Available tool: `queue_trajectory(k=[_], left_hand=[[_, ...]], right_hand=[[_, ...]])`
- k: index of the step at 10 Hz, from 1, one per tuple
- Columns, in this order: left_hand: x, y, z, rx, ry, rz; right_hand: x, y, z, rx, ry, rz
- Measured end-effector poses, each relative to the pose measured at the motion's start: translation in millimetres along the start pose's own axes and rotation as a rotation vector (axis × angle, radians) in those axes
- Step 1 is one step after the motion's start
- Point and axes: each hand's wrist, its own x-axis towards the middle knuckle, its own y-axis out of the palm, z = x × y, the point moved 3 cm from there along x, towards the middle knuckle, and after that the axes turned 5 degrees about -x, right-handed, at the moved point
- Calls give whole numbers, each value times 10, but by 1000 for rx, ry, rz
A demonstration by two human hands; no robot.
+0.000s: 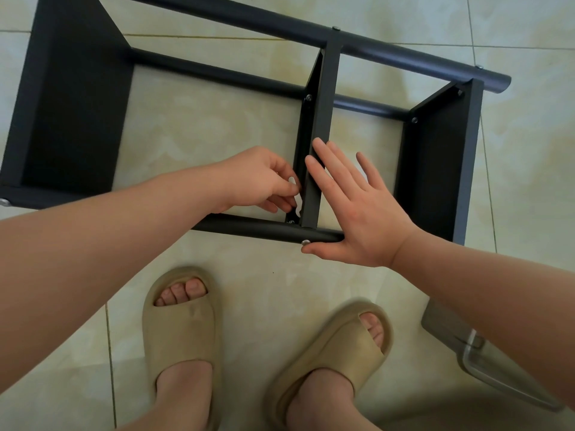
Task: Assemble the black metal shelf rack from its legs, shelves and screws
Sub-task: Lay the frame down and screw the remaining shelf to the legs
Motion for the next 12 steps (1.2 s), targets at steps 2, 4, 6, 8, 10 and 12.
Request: queue_trajectory(k=[2, 4, 6, 8, 10, 12], left_hand=[[-10, 29, -4, -58, -6, 53], [9, 9, -12, -76, -7, 60], [4, -3, 4, -18, -13, 68], [7, 17, -8, -96, -33, 63], [17, 28, -17, -8, 1, 49], [10, 44, 17, -212, -97, 56]], right_hand=[[-3, 4, -10, 0, 0, -3], [-2, 4, -7, 1, 0, 1], [0, -1, -7, 1, 1, 5], [-2, 0, -3, 2, 1, 3], [-1, -12, -8, -6, 3, 12], [-4, -16, -5, 3, 5, 8]])
